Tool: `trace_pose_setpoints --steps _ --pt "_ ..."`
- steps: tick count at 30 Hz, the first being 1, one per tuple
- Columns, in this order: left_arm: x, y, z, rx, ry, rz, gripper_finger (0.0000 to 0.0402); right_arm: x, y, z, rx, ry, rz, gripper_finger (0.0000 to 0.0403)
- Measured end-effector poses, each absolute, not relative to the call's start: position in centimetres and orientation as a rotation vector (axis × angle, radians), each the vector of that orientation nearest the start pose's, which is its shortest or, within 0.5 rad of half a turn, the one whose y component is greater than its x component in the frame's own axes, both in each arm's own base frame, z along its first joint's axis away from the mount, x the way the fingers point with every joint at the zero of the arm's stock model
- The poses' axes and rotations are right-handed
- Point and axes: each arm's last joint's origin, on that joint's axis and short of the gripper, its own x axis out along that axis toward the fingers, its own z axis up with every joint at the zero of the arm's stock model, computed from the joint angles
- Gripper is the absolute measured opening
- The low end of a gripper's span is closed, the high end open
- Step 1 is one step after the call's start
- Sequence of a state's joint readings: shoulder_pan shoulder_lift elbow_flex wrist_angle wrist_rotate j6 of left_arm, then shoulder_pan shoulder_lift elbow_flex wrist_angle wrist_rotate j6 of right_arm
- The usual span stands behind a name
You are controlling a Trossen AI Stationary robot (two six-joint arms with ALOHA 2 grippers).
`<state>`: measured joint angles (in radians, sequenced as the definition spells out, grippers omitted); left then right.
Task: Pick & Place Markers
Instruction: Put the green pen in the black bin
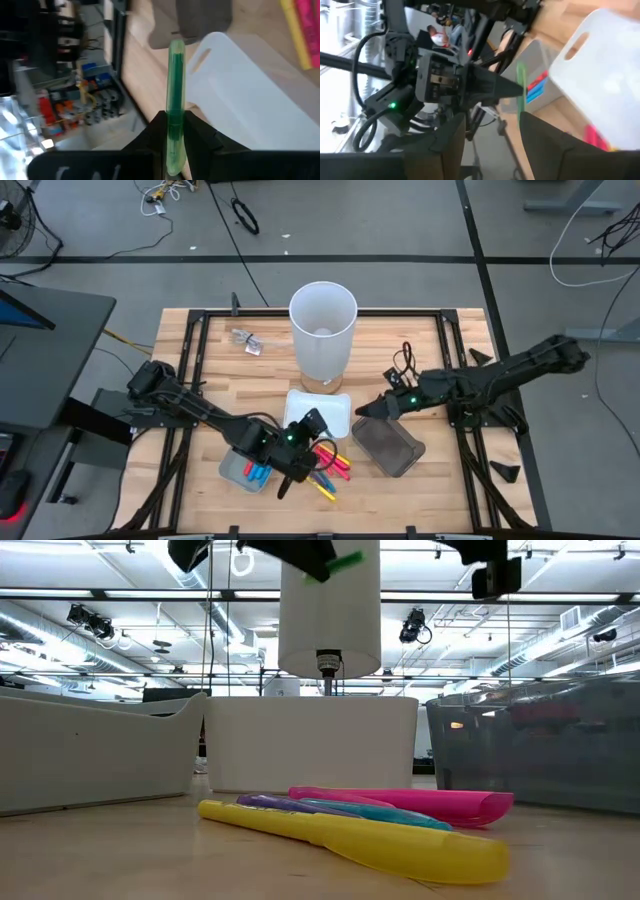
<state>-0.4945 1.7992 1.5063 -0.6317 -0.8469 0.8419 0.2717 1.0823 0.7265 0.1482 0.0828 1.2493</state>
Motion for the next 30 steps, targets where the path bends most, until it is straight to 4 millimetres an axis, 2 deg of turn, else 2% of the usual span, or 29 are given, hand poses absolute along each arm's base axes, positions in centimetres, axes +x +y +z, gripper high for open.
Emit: trace_pose_setpoints --steps 9,16,24,30 --pt "34.1 -19.6 29.0 1.5 0.724 0.113 0.0048 24.8 9.7 27.0 1.236 0.293 0.047 0.0189" --pt "33.6 -21.3 29.8 1.533 0.648 0.159 0.0048 26.5 11.9 25.9 1.264 0.282 0.08 0.0189" --pt "33.0 -22.1 29.8 1.526 0.63 0.162 0.0048 29.9 14.7 27.5 1.172 0.307 0.139 0.0189" --pt "32.4 -22.9 29.9 1.558 0.627 0.177 0.0048 30.6 15.3 28.0 1.173 0.328 0.14 0.0188"
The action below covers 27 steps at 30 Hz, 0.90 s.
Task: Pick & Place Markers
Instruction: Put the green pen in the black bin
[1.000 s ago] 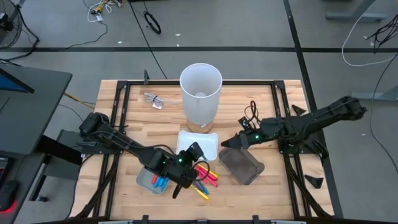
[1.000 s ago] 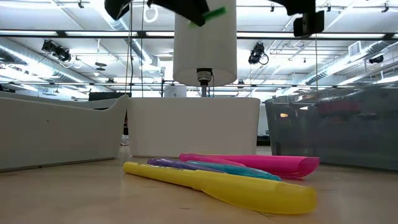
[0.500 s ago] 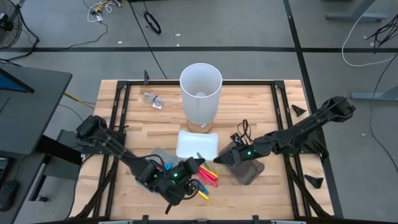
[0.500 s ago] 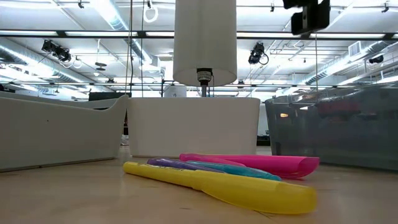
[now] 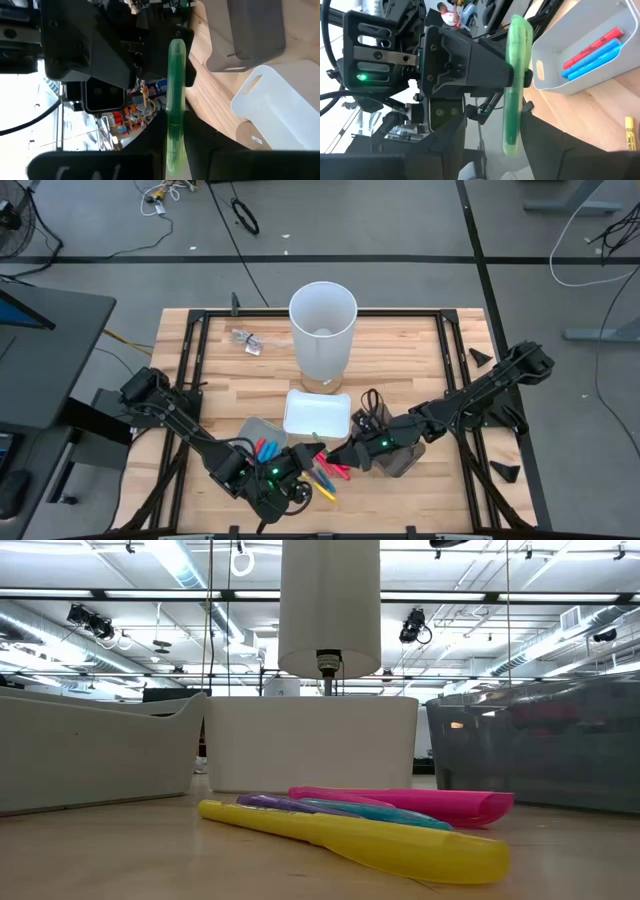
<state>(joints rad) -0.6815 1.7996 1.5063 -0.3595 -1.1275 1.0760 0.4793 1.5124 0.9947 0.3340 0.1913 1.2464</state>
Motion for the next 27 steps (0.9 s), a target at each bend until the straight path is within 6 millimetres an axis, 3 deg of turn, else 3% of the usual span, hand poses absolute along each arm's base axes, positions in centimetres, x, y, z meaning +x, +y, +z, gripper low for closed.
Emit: trace_pose_setpoints --steps 4,15,27 --pt "32.1 -23.3 29.8 1.57 0.618 0.159 0.0048 30.6 15.3 28.0 1.184 0.324 0.127 0.017" --pt "32.8 -22.2 29.9 1.534 0.636 0.193 0.0048 30.6 15.3 27.7 1.196 0.341 0.114 0.0058" --pt "32.8 -22.2 29.8 1.528 0.636 0.19 0.0059 30.6 15.3 27.7 1.188 0.347 0.118 0.0034"
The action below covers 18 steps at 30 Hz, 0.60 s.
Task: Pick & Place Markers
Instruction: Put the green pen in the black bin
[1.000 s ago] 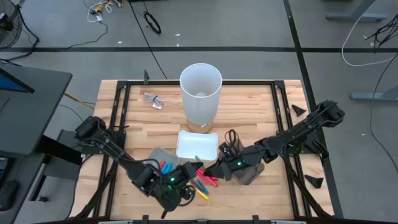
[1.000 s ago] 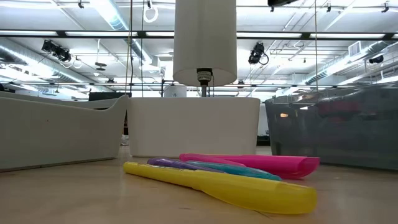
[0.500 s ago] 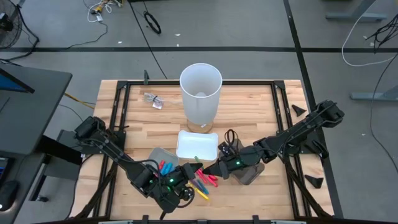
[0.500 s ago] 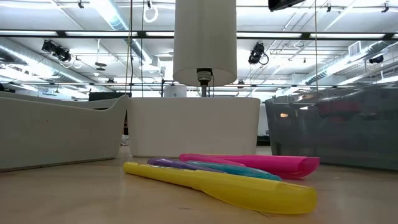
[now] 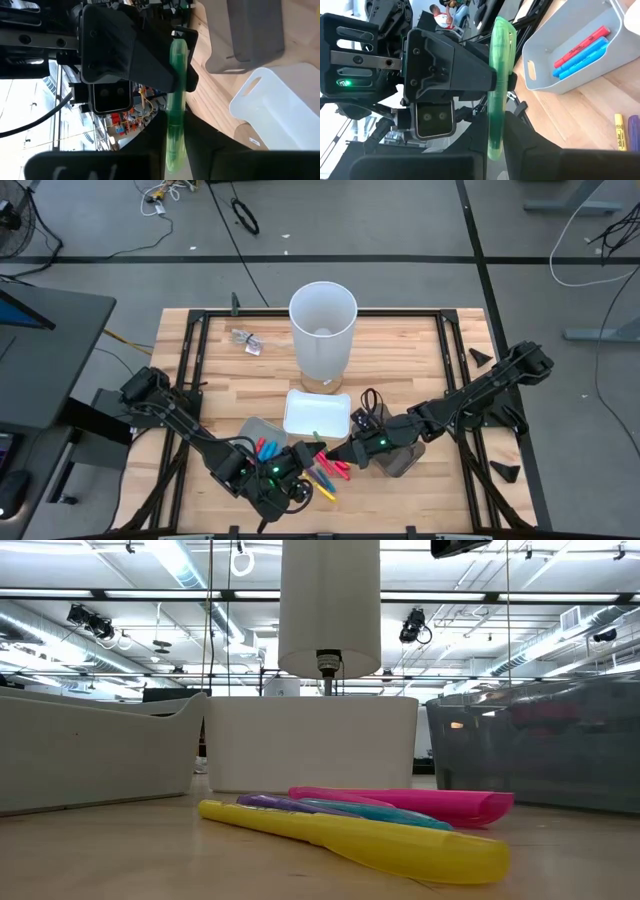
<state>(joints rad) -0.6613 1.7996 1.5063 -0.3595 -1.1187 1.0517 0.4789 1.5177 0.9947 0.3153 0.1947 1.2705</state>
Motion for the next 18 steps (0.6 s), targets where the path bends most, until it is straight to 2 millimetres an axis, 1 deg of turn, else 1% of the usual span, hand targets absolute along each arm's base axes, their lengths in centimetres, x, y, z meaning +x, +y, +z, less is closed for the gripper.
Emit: trace_pose_setpoints --steps 5,11,14,18 --pt "32.5 -22.7 29.8 1.403 0.602 0.225 0.0088 30.6 15.3 27.6 1.182 0.358 0.118 0.0033" --pt "31.2 -24.2 29.6 1.276 0.557 0.21 0.0143 30.1 15.1 27.2 1.156 0.43 0.069 0.0032" --pt "30.6 -24.8 29.6 1.208 0.535 0.214 0.017 29.3 14.6 27.3 1.127 0.48 0.019 0.0032" --pt "30.1 -25.3 29.5 1.156 0.523 0.214 0.0194 27.8 13.8 27.5 1.077 0.555 -0.079 0.0032"
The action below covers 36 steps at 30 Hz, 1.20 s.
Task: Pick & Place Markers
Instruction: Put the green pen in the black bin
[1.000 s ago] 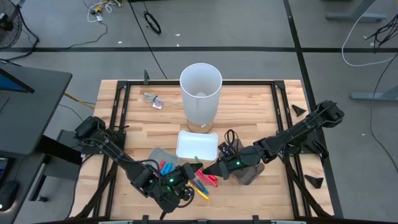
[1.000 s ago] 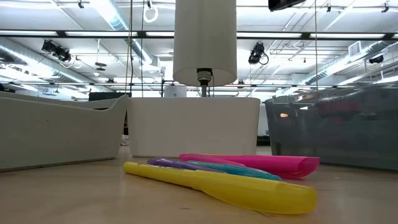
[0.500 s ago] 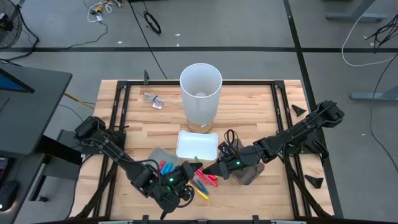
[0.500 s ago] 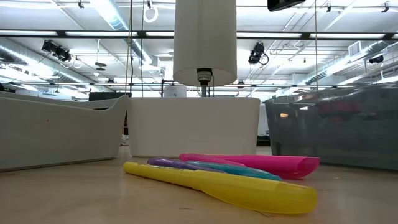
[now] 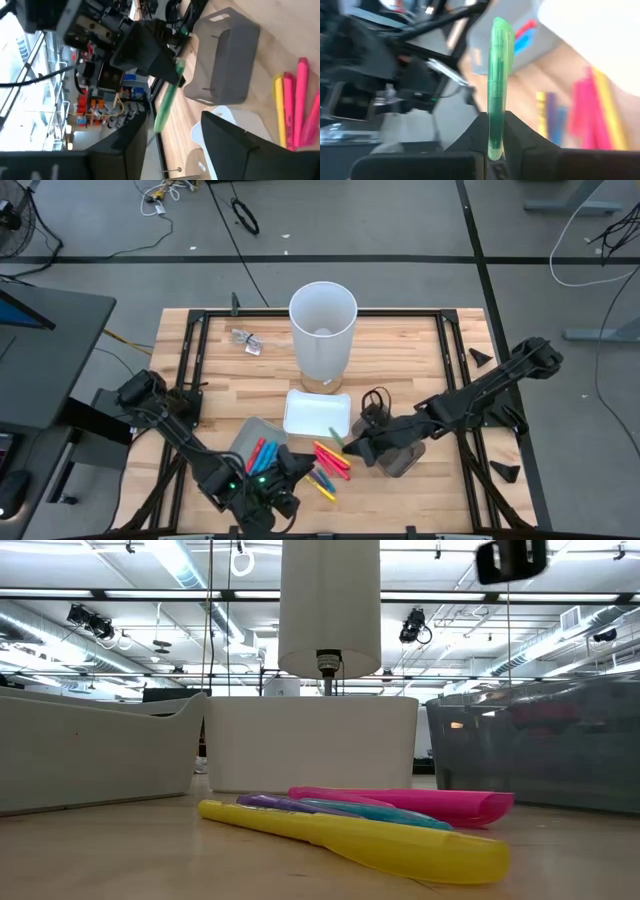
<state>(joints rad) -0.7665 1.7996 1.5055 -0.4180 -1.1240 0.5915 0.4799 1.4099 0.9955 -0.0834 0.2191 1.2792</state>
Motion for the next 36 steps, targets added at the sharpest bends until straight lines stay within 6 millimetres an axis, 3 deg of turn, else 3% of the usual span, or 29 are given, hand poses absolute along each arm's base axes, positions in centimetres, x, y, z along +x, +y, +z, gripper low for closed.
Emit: trace_pose_setpoints --steps 9,18,36 --pt "29.8 -25.5 29.3 1.066 0.517 0.238 0.0211 24.4 12.2 27.9 1.023 0.714 -0.226 0.0024" --pt "29.7 -25.0 29.0 1.02 0.538 0.255 0.0211 21.7 10.9 26.9 0.942 0.948 -0.393 0.0015" --pt "29.9 -24.4 28.7 0.997 0.562 0.274 0.0211 19.1 9.7 25.6 0.792 1.181 -0.598 0.0012"
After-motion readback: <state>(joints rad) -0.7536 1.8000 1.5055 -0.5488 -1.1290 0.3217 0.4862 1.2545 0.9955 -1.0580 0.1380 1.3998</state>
